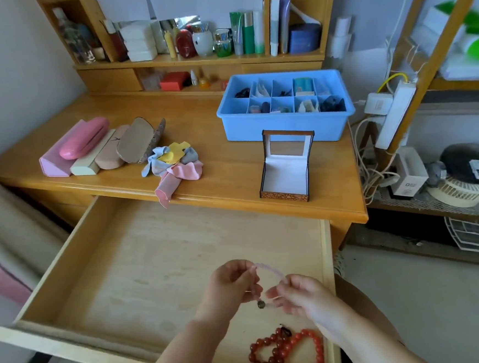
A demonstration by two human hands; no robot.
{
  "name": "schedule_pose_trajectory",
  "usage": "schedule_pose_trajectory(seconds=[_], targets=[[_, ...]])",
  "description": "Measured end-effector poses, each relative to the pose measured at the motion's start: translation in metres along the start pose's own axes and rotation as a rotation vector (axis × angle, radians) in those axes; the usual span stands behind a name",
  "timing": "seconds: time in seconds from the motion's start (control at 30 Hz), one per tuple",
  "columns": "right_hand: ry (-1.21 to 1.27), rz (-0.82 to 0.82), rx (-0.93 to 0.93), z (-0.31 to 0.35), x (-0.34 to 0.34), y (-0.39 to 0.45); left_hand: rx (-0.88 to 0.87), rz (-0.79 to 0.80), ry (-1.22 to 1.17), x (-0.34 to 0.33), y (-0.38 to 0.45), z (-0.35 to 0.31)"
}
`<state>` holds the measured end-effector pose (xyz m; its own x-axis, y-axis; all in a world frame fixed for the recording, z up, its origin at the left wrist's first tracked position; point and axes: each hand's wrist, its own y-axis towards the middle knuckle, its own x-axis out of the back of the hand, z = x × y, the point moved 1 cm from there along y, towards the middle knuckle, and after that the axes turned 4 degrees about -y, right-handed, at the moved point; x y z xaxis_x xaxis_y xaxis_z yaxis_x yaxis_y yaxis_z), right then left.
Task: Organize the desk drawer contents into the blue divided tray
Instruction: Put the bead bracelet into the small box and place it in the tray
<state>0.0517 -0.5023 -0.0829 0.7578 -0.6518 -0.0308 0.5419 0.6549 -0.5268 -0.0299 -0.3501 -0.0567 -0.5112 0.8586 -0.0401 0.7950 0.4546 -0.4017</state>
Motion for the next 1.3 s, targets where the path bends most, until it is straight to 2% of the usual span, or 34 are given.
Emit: schedule_pose_trajectory(seconds=[0.07,0.2,0.3,0.4,0.5,0.63,0.7,0.77,0.87,0.97,1.07,1.23,1.3], targets=[[0.127,-0.045,0.028,0.006,0.005,-0.003,0.077,-0.004,-0.127,0.002,0.002,0.007],[-0.152,-0.123,0.231,0.042,0.012,-0.009,0.178,-0.015,-0.265,0.007,0.005,0.033],[-0.252,-0.178,0.450,0.090,0.022,-0.014,0.202,-0.119,-0.185,0.018,0.012,0.053],[-0.272,-0.344,0.592,0.137,0.042,-0.004,0.184,-0.184,-0.062,0.027,0.021,0.065],[-0.391,-0.489,0.588,0.169,0.056,0.018,0.154,-0.172,-0.019,0.026,0.025,0.068],[-0.617,-0.449,0.409,0.185,0.061,0.055,0.136,-0.133,0.060,0.023,0.024,0.069],[-0.732,-0.470,0.304,0.185,0.065,0.068,0.121,-0.102,0.158,0.023,0.023,0.070],[-0.927,-0.586,0.256,0.181,0.070,0.074,0.090,-0.041,0.324,0.022,0.020,0.072],[-1.026,-0.714,0.368,0.167,0.070,0.069,0.060,0.147,0.642,0.016,0.015,0.073],[-1.107,-0.664,0.464,0.153,0.066,0.062,0.029,0.287,0.966,0.005,0.010,0.072],[-1.209,-0.578,0.523,0.136,0.061,0.051,-0.022,0.343,1.227,-0.007,0.011,0.071],[-1.107,-0.680,0.846,0.092,0.043,0.008,-0.017,0.397,1.308,-0.009,0.006,0.077],[-1.096,-0.651,0.899,0.069,0.034,-0.005,-0.037,0.386,1.321,-0.007,0.005,0.078]])
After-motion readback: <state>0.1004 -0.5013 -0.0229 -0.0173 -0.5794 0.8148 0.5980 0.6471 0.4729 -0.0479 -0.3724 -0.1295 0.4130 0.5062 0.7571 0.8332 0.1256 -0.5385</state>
